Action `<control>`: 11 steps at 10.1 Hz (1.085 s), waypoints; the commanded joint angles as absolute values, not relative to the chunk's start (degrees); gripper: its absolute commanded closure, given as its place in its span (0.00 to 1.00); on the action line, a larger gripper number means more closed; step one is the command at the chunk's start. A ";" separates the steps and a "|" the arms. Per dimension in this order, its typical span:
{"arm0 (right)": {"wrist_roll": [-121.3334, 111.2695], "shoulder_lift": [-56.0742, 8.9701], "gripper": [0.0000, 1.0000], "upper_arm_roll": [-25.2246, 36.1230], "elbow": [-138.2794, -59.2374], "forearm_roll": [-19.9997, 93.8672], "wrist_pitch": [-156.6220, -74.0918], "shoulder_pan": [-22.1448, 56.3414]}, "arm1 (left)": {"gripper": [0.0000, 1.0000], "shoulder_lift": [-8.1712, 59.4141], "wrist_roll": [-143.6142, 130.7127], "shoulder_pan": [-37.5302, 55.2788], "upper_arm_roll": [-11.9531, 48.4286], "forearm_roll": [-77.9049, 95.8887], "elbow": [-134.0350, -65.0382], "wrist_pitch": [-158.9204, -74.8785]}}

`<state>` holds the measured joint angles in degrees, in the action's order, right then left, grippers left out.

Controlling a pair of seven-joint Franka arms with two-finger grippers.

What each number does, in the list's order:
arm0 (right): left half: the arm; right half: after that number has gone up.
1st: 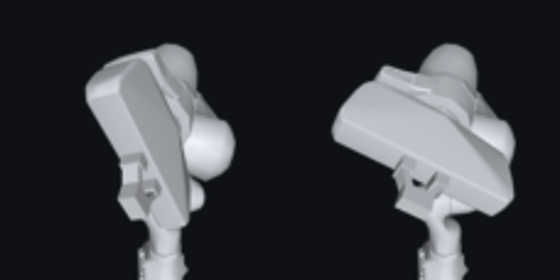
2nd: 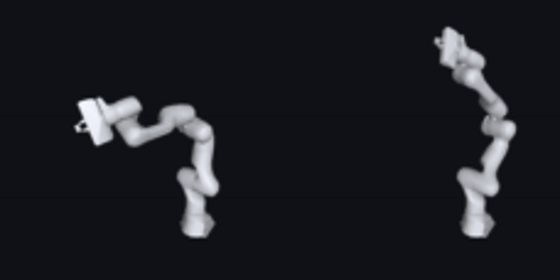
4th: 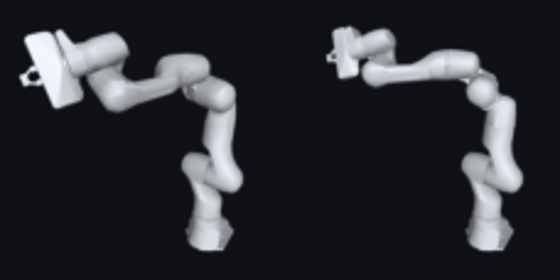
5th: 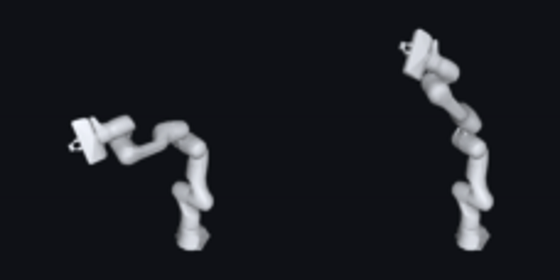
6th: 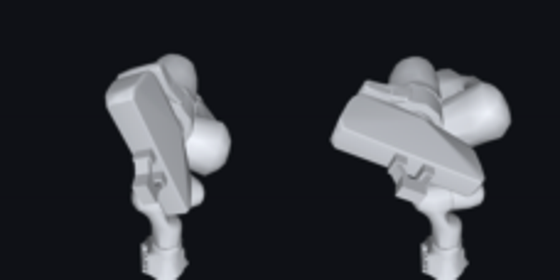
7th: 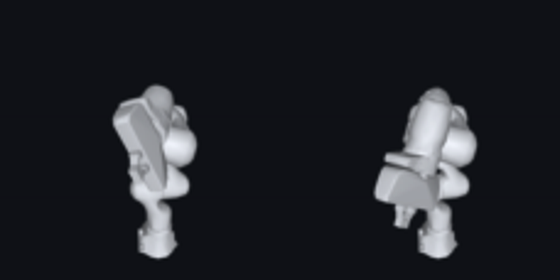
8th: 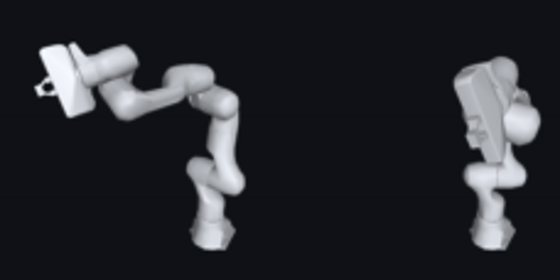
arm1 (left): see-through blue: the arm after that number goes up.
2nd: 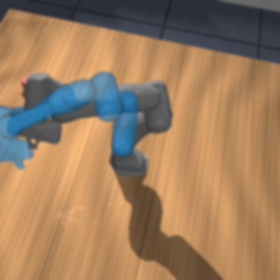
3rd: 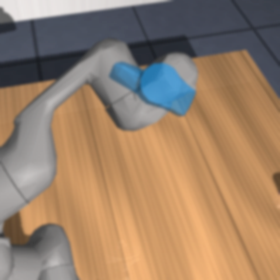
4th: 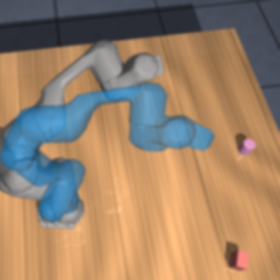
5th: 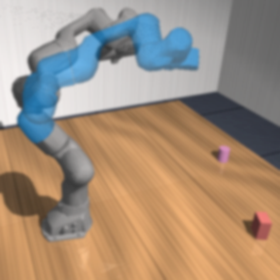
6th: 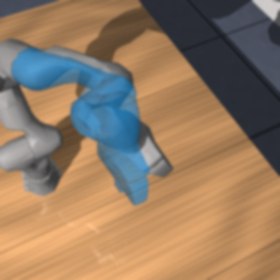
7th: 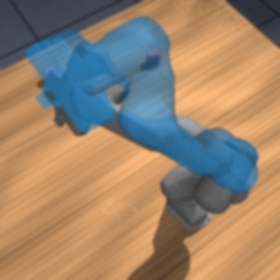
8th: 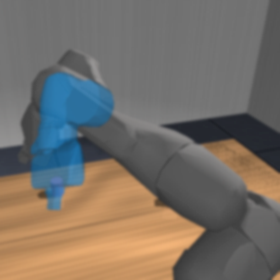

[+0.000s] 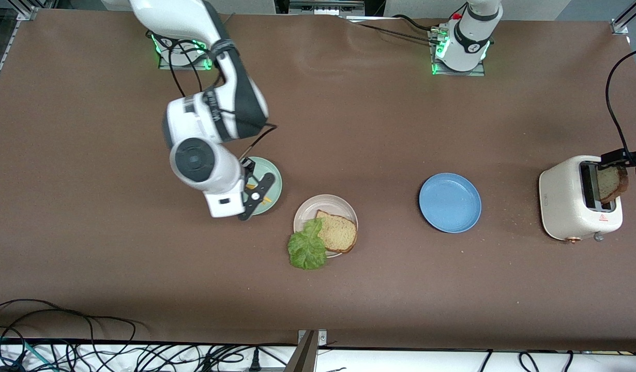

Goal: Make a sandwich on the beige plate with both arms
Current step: 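Carry the squeeze bottle with the right gripper toward the lettuce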

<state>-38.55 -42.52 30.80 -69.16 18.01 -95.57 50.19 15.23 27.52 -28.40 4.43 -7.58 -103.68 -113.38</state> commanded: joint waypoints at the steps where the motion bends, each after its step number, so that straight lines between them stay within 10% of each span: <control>1: -38.32 -45.96 1.00 31.29 -65.83 11.98 -97.10 52.63 | 0.00 15.91 28.30 -28.92 4.13 -5.89 -103.62 -112.76; 2: -39.02 -46.49 1.00 31.29 -65.83 6.38 -99.64 54.39 | 0.05 16.34 28.30 -29.00 4.13 -5.98 -103.62 -112.76; 4: -38.59 -47.98 1.00 31.20 -65.92 -5.13 -103.96 59.30 | 1.00 16.52 28.39 -29.18 3.96 -6.06 -103.62 -112.06; 11: -39.72 -47.82 1.00 31.55 -66.01 -6.16 -104.42 59.07 | 1.00 16.96 28.47 -29.27 4.04 -6.77 -102.66 -111.45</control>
